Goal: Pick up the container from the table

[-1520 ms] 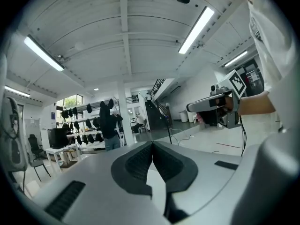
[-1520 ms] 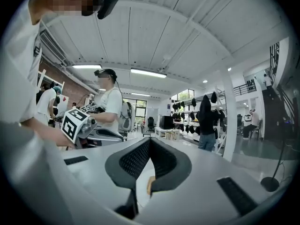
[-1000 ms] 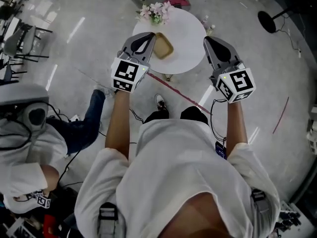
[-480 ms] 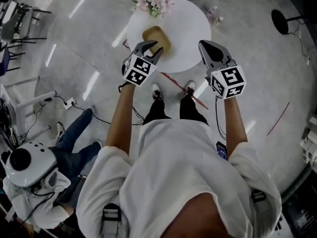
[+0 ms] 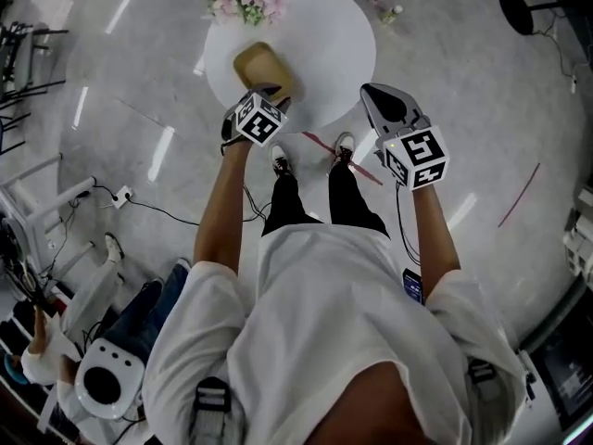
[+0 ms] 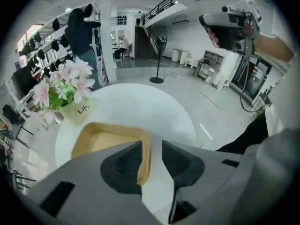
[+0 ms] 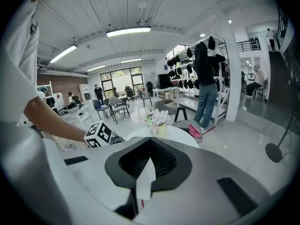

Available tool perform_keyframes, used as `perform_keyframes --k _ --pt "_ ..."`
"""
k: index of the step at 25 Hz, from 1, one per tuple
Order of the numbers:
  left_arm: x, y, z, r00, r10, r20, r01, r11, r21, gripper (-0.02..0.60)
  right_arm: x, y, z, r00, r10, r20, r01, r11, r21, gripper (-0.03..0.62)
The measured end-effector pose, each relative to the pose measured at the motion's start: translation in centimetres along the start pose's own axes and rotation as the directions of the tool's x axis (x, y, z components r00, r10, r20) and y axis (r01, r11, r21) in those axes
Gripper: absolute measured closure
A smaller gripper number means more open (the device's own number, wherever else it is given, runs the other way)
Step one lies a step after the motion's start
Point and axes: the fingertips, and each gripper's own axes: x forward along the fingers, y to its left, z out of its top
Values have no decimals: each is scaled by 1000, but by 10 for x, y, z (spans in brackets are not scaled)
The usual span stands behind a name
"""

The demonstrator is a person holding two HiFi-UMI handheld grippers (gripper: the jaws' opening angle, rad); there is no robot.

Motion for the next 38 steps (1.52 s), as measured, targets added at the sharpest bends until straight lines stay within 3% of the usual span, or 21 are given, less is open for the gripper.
perform_keyframes --k 6,10,16,21,25,28,32,34,38 --pt "38 2 -21 992 -8 -130 18 997 70 466 -4 -14 -20 999 -17 -31 18 1000 19 580" --pt "48 0 -25 987 9 -158 6 996 90 518 -7 -16 -29 999 -16 -48 17 1000 25 580" --pt "34 3 -17 991 62 -118 -52 995 87 554 -12 -17 -18 999 -17 -34 17 1000 -2 580" --pt "-23 11 -4 994 108 -29 -109 994 -3 557 -18 -14 16 1000 -18 12 18 998 -55 580" --pt "-87 30 11 975 209 72 -204 976 -76 557 -23 -8 57 997 -13 72 21 994 -108 580" --pt "-136 48 25 941 301 158 -278 949 -152 557 -26 0 86 993 -5 116 21 990 -142 580" --pt "-203 65 53 868 416 272 -367 905 -215 557 -31 16 125 985 9 170 26 978 -205 580" --pt "-239 70 72 816 470 337 -405 880 -247 556 -35 24 146 979 14 202 35 970 -240 580" --pt "-313 72 111 686 552 475 -465 834 -297 555 -51 42 189 963 26 267 56 953 -296 580"
